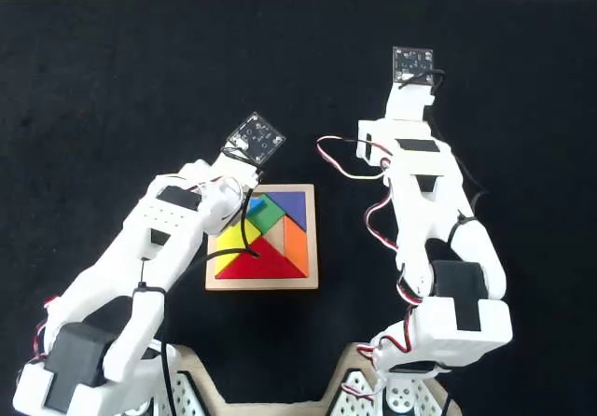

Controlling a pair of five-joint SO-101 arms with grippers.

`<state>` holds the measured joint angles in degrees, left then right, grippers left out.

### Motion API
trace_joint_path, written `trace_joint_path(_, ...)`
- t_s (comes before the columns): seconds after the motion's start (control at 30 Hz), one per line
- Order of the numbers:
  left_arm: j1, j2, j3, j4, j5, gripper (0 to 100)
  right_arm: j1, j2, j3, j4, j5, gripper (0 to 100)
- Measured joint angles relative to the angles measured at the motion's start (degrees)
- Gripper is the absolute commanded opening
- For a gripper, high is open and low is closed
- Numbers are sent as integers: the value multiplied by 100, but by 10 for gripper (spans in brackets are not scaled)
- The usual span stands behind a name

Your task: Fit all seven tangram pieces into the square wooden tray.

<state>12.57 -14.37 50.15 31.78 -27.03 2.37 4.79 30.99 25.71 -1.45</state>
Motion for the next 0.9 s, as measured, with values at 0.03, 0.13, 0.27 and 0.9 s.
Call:
trace_joint_path(0.03, 0, 0, 0, 0, 0, 144, 0, 0, 0, 0, 0, 12)
trace_joint_path(0.13, 0, -9, -9, 167, 0, 145, 0, 0, 0, 0, 0, 12)
trace_joint_path(0.27, 167, -220, -9, 571, 0, 145, 0, 0, 0, 0, 0, 12)
trace_joint_path(0.9, 229, -571, -105, 1468, 18, 145, 0, 0, 0, 0, 0, 12)
